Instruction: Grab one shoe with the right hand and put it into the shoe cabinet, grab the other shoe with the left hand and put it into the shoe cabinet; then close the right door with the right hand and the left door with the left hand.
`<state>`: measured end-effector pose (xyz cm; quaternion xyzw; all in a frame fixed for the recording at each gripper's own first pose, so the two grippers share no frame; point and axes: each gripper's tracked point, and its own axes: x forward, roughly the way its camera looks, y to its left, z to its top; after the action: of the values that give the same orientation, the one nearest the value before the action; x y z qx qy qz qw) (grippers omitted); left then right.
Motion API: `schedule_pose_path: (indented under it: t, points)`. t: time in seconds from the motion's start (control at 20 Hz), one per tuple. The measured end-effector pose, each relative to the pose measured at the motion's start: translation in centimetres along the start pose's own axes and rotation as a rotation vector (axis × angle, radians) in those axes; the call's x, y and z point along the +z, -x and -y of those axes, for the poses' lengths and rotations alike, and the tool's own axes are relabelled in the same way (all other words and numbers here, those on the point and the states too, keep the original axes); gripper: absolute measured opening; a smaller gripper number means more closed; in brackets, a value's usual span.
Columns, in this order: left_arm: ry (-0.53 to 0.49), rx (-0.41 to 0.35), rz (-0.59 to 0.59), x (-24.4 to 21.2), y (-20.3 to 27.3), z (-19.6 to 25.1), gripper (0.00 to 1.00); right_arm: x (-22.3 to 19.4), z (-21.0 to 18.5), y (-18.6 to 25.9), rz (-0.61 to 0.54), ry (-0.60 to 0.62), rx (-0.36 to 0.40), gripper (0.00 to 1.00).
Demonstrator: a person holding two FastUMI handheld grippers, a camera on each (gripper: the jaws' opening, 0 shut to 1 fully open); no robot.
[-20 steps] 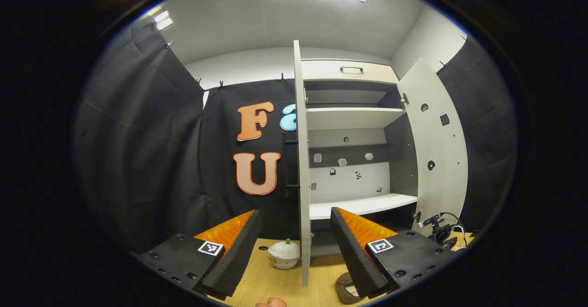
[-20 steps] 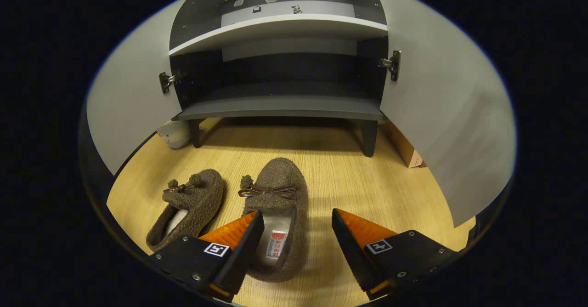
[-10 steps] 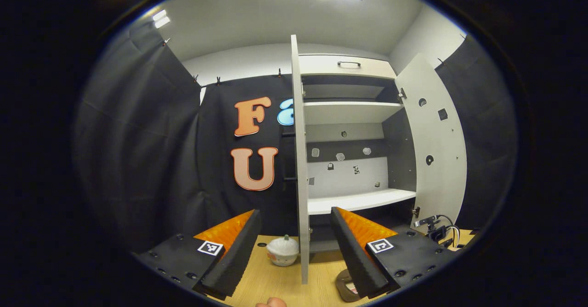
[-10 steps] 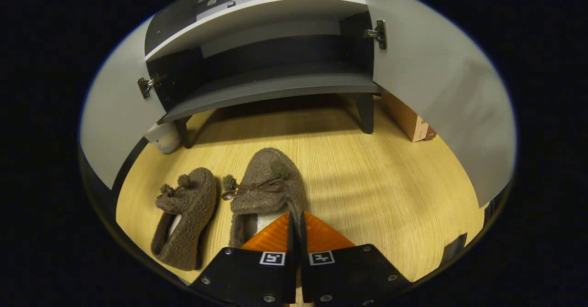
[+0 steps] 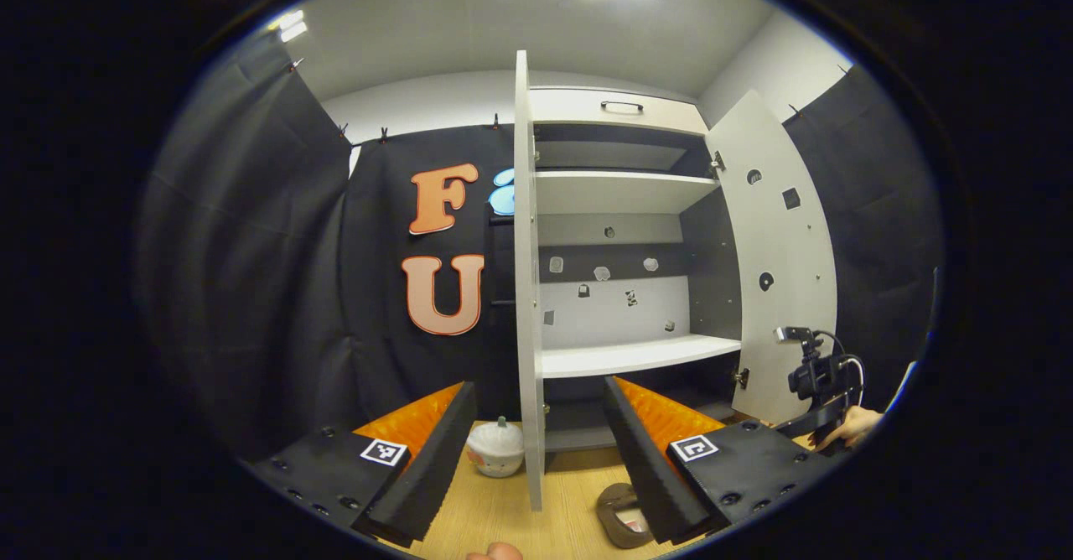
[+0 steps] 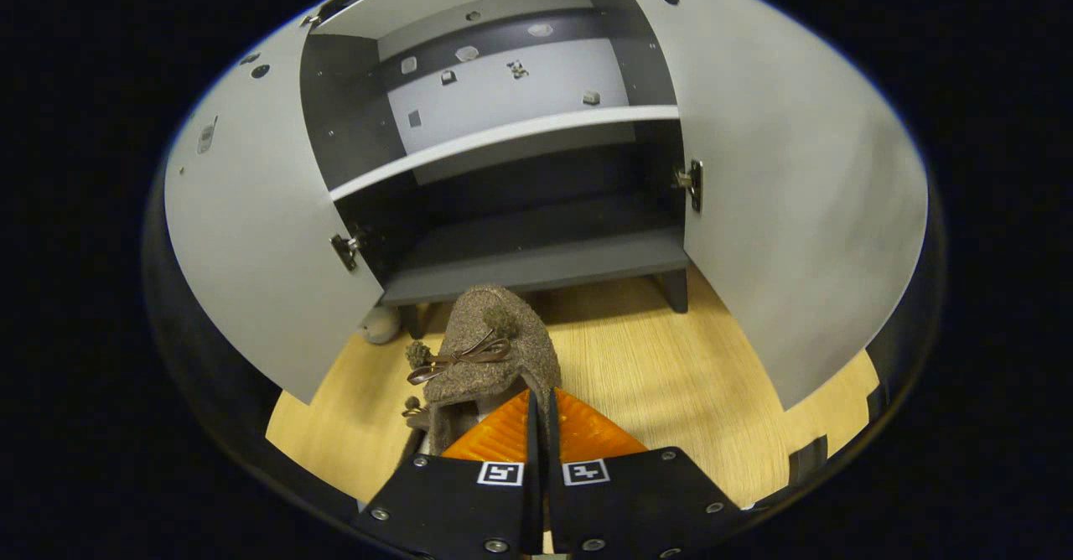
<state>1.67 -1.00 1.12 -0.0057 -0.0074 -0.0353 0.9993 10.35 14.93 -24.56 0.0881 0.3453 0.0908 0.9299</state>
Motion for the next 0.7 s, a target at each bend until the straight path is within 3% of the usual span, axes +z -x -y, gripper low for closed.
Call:
schedule_pose_path:
  t: [0.05,0.3,0.7]
  points:
    - [0.005,-0.005,-0.002,-0.1,-0.1,0.0,0.96,1.6,-1.0,0.4,0.024,0.001,0.007,0.02]
    - [-0.010,0.000,-0.003,-0.6,-0.1,-0.6,0.99,10.8,-3.8,1.4,0.136,-0.023,0.021,0.02]
    - [-0.074,0.022,0.006,-1.7,-0.5,-1.8,0.99,25.6,-4.9,-4.2,0.239,-0.110,-0.003,0.02]
